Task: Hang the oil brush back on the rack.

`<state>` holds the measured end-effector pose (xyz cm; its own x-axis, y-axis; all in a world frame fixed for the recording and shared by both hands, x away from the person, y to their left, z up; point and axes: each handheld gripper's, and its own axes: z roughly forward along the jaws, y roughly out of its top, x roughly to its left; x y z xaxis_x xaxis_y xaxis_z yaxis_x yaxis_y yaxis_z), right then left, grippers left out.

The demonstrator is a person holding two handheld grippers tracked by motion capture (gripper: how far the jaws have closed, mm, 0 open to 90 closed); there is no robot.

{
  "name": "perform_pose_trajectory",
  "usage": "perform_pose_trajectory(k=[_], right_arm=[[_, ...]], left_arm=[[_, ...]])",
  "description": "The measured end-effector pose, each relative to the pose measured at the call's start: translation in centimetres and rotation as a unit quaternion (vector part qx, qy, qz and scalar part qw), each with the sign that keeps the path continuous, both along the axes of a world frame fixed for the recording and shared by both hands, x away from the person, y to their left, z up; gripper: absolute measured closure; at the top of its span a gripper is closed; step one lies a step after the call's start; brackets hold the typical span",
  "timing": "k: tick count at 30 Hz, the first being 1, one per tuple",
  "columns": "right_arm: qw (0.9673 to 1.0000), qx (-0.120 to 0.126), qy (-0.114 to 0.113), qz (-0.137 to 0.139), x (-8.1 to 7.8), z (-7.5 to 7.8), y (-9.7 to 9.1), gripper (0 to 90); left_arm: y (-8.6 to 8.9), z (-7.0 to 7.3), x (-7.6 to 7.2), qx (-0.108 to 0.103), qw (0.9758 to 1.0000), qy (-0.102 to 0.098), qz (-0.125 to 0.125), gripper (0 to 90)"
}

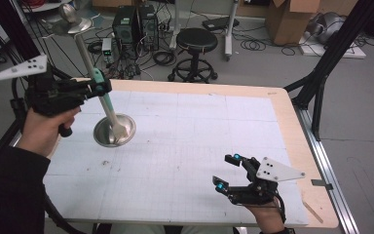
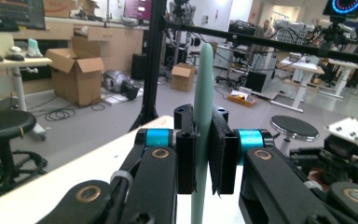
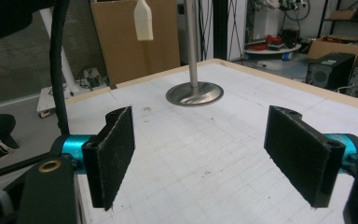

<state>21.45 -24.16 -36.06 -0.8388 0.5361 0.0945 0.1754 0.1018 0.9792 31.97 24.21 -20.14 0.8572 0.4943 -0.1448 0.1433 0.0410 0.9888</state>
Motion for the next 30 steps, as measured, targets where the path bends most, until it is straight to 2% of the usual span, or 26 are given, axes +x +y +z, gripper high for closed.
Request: perform_pose_trajectory(k=[5, 14, 26, 30], right_arm=[[1.0, 0.0, -0.001, -0.004, 0.0, 0.0, -0.1, 23.1], [1.0, -0.003, -0.001, -0.001, 0.0, -0.1, 0.0, 23.1], [1.0, -0.007, 0.005, 0.0, 0.1, -0.4, 0.4, 23.0], [1.0, -0.008, 0.005, 0.0, 0.1, -0.4, 0.5, 22.8]], left_arm=[[1.5, 1.4, 1.2, -0.011, 0.9999, 0.003, 0.0, 82.2], [2.9, 1.7, 3.3, -0.019, 0.9995, 0.024, -0.006, 82.2], [3.9, 2.2, 4.1, -0.034, 0.9992, 0.02, -0.009, 82.2], [3.9, 2.1, 4.5, -0.031, 0.9992, 0.027, -0.006, 82.2]])
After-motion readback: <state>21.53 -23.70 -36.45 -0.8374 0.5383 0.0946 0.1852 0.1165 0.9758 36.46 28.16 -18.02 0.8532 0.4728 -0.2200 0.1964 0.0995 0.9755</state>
